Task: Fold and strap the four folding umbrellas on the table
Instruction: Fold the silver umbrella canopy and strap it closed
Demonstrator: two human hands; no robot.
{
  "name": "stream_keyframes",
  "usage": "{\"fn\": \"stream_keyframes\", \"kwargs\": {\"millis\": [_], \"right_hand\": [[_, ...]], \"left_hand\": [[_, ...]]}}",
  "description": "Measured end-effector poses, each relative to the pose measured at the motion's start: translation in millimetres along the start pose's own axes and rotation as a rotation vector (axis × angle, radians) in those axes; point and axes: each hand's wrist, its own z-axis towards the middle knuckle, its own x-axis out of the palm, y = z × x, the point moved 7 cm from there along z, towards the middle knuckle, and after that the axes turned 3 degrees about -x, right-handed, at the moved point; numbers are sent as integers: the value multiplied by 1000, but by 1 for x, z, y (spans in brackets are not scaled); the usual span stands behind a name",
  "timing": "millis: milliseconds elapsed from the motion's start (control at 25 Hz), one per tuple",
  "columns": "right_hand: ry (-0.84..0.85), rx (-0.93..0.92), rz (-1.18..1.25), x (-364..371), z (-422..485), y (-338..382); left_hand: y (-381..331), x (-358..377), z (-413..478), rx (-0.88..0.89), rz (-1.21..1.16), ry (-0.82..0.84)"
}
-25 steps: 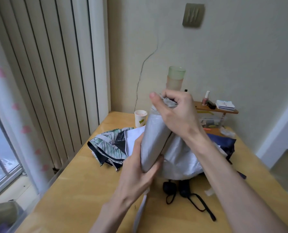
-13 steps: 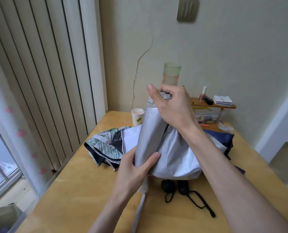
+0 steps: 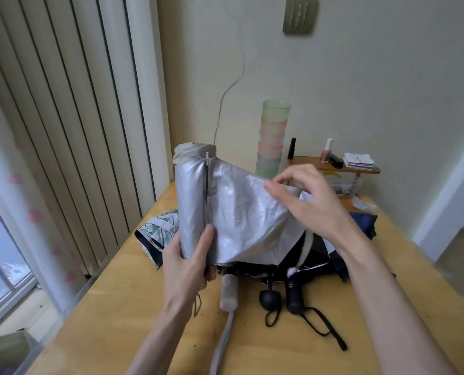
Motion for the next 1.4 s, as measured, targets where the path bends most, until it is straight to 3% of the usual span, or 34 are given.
{"fn": "stream_keyframes", "kwargs": {"millis": [80, 280, 520, 600, 720, 920, 1040, 1240, 1400], "right_hand": [[90, 59, 99, 8, -9, -17], [190, 8, 313, 5, -18, -26], [-110, 176, 605, -1, -23, -41], [-97, 265, 726, 14, -31, -50], [48, 348, 708, 35, -42, -62], [-156, 349, 690, 38, -48, -73], [-42, 380, 751, 59, -55, -70], [-117, 388, 660, 54, -55, -76], [-19, 327, 817, 55, -57, -62]], "left_hand": [[-1, -4, 3, 8, 8, -11], [-2, -13, 9, 14, 24, -26], [3, -5, 8, -44, 53, -1], [7, -4, 8, -67, 43, -10], [9, -8, 9, -97, 22, -48], [8, -6, 7, -76, -18, -83], [8, -7, 6, -48, -32, -100], [9, -10, 7, -37, -72, -145], [13, -5, 3, -55, -114, -125]]}}
